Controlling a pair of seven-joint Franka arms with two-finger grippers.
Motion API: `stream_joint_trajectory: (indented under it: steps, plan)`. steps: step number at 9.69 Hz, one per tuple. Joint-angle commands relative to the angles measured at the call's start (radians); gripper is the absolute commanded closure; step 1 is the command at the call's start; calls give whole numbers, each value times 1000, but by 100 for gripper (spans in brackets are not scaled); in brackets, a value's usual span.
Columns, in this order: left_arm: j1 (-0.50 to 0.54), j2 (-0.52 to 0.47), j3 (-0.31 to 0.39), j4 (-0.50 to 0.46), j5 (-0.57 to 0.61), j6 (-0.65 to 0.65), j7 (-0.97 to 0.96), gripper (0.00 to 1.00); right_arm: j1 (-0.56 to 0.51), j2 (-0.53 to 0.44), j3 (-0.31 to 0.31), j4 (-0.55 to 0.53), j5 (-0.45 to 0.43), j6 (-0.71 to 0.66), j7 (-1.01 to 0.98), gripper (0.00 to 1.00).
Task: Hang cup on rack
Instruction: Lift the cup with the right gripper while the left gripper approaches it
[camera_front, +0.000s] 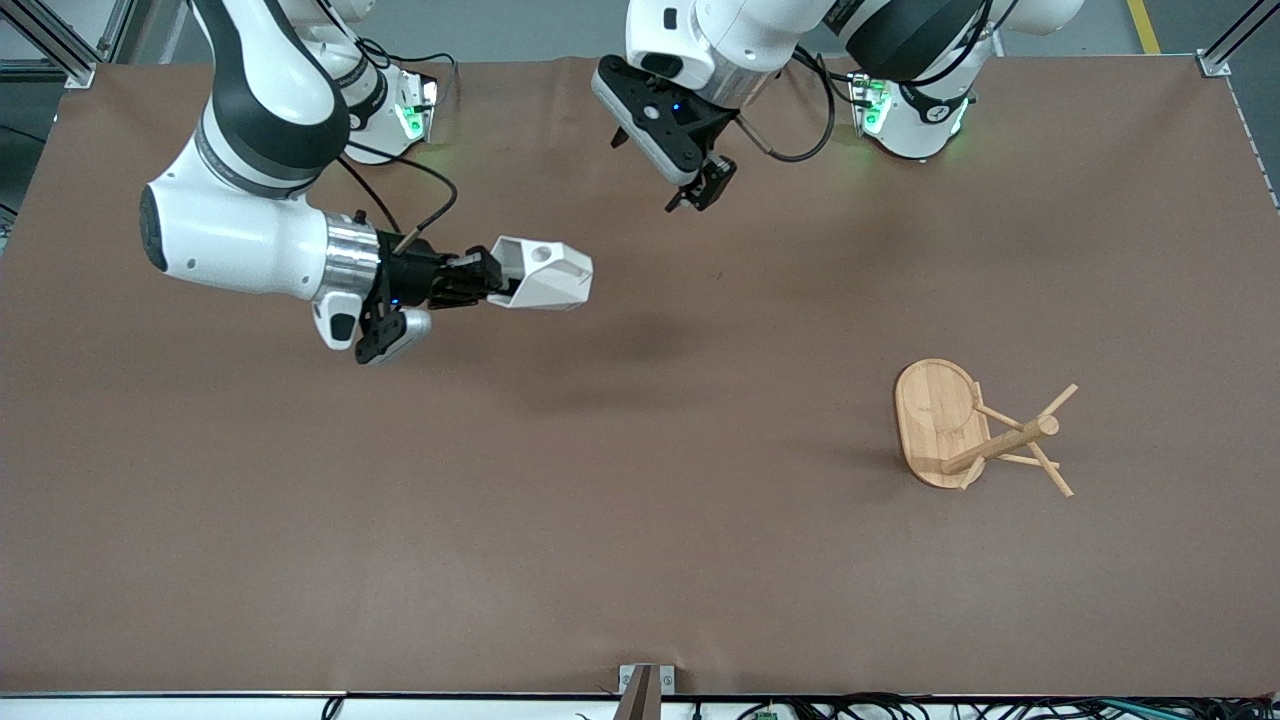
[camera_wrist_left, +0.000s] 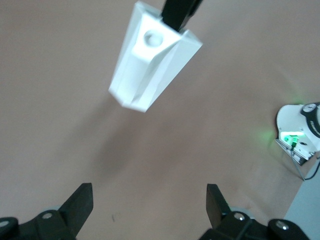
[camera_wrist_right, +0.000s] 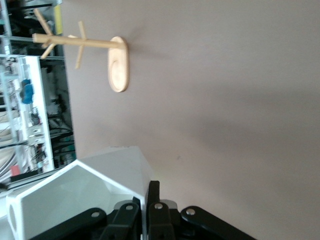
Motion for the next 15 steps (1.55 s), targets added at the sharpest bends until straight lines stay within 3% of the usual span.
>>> stream_joint_trajectory:
  steps: [1,4,12,13,14,15]
  plan:
    - [3,47,-2,-13,-38,60,155,0,-20,-20,15,-18,100,-43,-50,99]
    - [3,82,-5,-16,-74,147,259,0,-21,-18,35,-21,180,-98,-59,99]
    - [6,126,-49,-61,-84,292,382,2,-20,-23,41,-18,237,-101,-62,99]
    - [4,126,-49,-61,-84,292,385,12,-20,-24,41,-18,237,-101,-61,99]
    - [4,125,-51,-66,-85,290,390,56,-20,-24,41,-18,237,-103,-61,99]
    - [4,120,-51,-76,-85,290,390,87,-20,-24,41,-18,237,-104,-61,99]
